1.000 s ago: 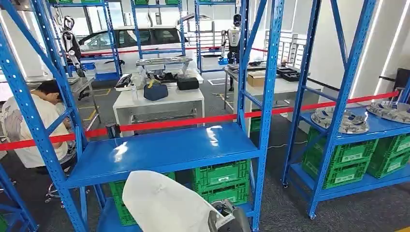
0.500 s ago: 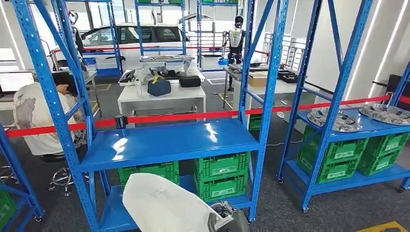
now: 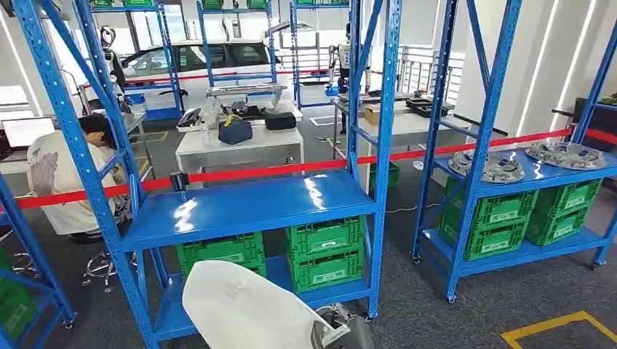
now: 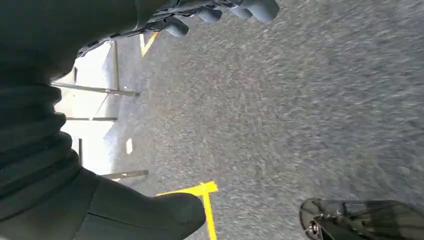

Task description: Take the parts from the cabinet and place them on the table.

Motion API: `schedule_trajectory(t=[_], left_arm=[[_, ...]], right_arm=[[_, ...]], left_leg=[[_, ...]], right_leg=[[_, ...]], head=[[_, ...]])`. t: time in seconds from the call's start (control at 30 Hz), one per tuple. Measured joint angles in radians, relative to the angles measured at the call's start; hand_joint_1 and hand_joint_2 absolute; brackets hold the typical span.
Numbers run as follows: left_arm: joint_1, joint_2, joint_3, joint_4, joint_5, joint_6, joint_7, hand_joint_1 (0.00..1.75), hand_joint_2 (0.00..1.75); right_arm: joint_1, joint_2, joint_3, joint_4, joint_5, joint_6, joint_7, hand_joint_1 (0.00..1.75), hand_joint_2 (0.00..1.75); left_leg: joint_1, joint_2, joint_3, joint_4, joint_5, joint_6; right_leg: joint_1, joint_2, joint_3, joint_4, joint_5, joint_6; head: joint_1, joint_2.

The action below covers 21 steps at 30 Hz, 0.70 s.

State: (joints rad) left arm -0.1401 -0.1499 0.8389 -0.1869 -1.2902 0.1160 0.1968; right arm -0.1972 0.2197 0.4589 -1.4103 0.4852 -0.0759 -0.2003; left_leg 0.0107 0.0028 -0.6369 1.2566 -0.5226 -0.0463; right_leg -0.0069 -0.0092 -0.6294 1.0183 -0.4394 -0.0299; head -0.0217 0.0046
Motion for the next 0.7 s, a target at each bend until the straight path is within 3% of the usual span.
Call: schedule_trajectory(t=[0.03, 0.07, 0.1, 0.13, 0.2, 0.23, 0.27, 0.3, 0.37, 0.4, 0.43, 0.5, 0.53, 0.57, 0.6, 0.63, 0.7], left_arm=[[-0.001, 0.0, 0.0, 0.0, -0.001, 0.0, 0.0, 0.0, 1.75], [-0.003, 0.001, 0.0, -0.001, -0.002, 0.0, 0.0, 0.0, 1.75], [-0.006, 0.001, 0.0, -0.002, -0.003, 0.0, 0.0, 0.0, 1.75], [-0.008, 0.001, 0.0, -0.002, -0.003, -0.001, -0.001, 0.0, 1.75], [-0.008, 0.001, 0.0, -0.002, -0.007, -0.001, -0.001, 0.0, 1.75], [-0.005, -0.001, 0.0, 0.0, -0.009, -0.001, 0.0, 0.0, 1.75], [-0.006, -0.002, 0.0, 0.0, -0.01, -0.002, 0.001, 0.0, 1.75], [-0.006, 0.0, 0.0, 0.0, -0.01, -0.002, 0.003, 0.0, 1.75], [-0.006, 0.001, 0.001, -0.002, -0.01, -0.002, 0.003, 0.0, 1.75], [-0.006, 0.001, 0.001, -0.002, -0.01, -0.002, 0.003, 0.0, 1.75], [-0.005, 0.001, 0.001, -0.002, -0.009, -0.002, 0.003, 0.0, 1.75], [-0.004, 0.001, 0.001, -0.001, -0.001, -0.001, -0.001, 0.0, 1.75], [-0.004, 0.001, 0.001, -0.001, 0.004, 0.0, -0.003, 0.0, 1.75], [-0.003, 0.002, 0.002, -0.002, 0.009, 0.002, -0.006, 0.0, 1.75], [-0.002, 0.003, 0.002, -0.002, 0.01, 0.005, -0.007, 0.0, 1.75], [-0.001, 0.004, 0.003, -0.002, 0.011, 0.009, -0.01, 0.0, 1.75], [0.0, 0.005, 0.005, -0.001, 0.014, 0.011, -0.014, 0.0, 1.75]], right_arm=[[0.002, 0.0, -0.002, 0.0, 0.001, -0.005, 0.0, 1.75, 1.75], [0.002, 0.0, -0.004, 0.0, 0.003, -0.008, -0.001, 1.75, 1.75], [0.003, 0.0, -0.006, -0.003, 0.006, -0.012, -0.002, 1.75, 1.75], [0.003, 0.0, -0.008, -0.004, 0.007, -0.014, -0.003, 1.75, 1.75], [0.004, 0.0, -0.008, -0.004, 0.008, -0.016, -0.002, 1.75, 1.75], [0.006, -0.002, -0.011, -0.004, 0.008, -0.018, -0.002, 1.75, 1.75], [0.007, -0.003, -0.013, -0.004, 0.008, -0.019, -0.002, 1.75, 1.75], [0.008, -0.005, -0.013, -0.004, 0.009, -0.019, -0.002, 1.75, 1.75], [0.008, -0.006, -0.014, -0.004, 0.009, -0.02, -0.002, 1.75, 1.75], [0.008, -0.007, -0.014, -0.004, 0.009, -0.02, -0.002, 1.75, 1.75], [0.008, -0.007, -0.014, -0.003, 0.008, -0.018, -0.004, 1.75, 1.75], [0.005, -0.008, -0.014, -0.002, 0.006, -0.009, -0.006, 1.75, 1.75], [0.0, -0.007, -0.013, 0.0, 0.003, -0.002, -0.009, 1.75, 1.75], [-0.009, -0.005, -0.01, 0.002, -0.001, 0.003, -0.01, 1.75, 1.75], [-0.019, -0.004, -0.007, 0.004, -0.004, 0.003, -0.011, 1.75, 1.75], [-0.029, -0.001, -0.001, 0.008, -0.008, 0.005, -0.015, 1.75, 1.75], [-0.035, -0.001, 0.006, 0.013, -0.014, 0.008, -0.017, 1.75, 1.75]], left_leg=[[0.0, 0.0, 0.057, -0.076, 0.021, 0.004], [-0.001, -0.003, 0.125, -0.17, 0.005, 0.01], [-0.008, -0.004, 0.181, -0.254, -0.029, 0.015], [-0.009, -0.004, 0.182, -0.271, -0.039, 0.022], [-0.015, -0.004, 0.165, -0.269, -0.027, 0.035], [-0.009, -0.001, 0.157, -0.275, -0.013, 0.047], [-0.006, 0.006, 0.148, -0.276, -0.001, 0.055], [-0.005, 0.006, 0.139, -0.275, 0.01, 0.066], [-0.006, 0.008, 0.106, -0.272, 0.034, 0.069], [-0.006, 0.008, 0.09, -0.269, 0.044, 0.069], [-0.006, 0.009, 0.074, -0.265, 0.054, 0.068], [-0.005, 0.01, 0.042, -0.254, 0.068, 0.064], [-0.003, 0.01, 0.026, -0.245, 0.074, 0.059], [-0.003, 0.009, 0.013, -0.234, 0.078, 0.053], [-0.007, 0.009, 0.002, -0.227, 0.082, 0.048], [-0.008, 0.009, -0.005, -0.221, 0.088, 0.04], [-0.006, 0.009, -0.009, -0.226, 0.108, 0.026]], right_leg=[[0.0, 0.0, -0.013, 0.002, 0.009, 0.003], [0.0, 0.001, -0.019, 0.005, 0.018, 0.007], [0.004, 0.0, -0.026, 0.006, 0.025, 0.015], [0.004, -0.002, -0.027, 0.003, 0.037, 0.02], [0.0, -0.003, -0.028, -0.007, 0.057, 0.03], [0.005, -0.001, -0.034, -0.008, 0.066, 0.039], [-0.001, 0.004, -0.043, 0.005, 0.037, 0.043], [-0.001, 0.004, -0.061, 0.048, -0.027, 0.047], [-0.002, 0.005, -0.102, 0.203, -0.151, 0.053], [-0.002, 0.006, -0.117, 0.274, -0.177, 0.054], [-0.002, 0.006, -0.117, 0.317, -0.17, 0.055], [-0.004, 0.006, -0.066, 0.286, -0.102, 0.055], [-0.006, 0.006, -0.012, 0.215, -0.07, 0.054], [-0.008, 0.006, 0.059, 0.117, -0.064, 0.054], [-0.006, 0.007, 0.105, 0.046, -0.1, 0.052], [-0.002, 0.011, 0.125, 0.002, -0.12, 0.037], [0.003, 0.011, 0.112, 0.008, -0.112, 0.027]], head=[[0.0, 0.0], [0.0, 0.0], [0.0, 0.0], [0.0, 0.0], [0.0, 0.0], [0.0, 0.0], [0.0, 0.0], [0.001, 0.0], [0.001, 0.0], [0.001, 0.0], [0.001, 0.0], [0.001, 0.0], [0.001, 0.0], [0.002, 0.0], [0.001, 0.0], [0.001, 0.0], [0.001, 0.0]])
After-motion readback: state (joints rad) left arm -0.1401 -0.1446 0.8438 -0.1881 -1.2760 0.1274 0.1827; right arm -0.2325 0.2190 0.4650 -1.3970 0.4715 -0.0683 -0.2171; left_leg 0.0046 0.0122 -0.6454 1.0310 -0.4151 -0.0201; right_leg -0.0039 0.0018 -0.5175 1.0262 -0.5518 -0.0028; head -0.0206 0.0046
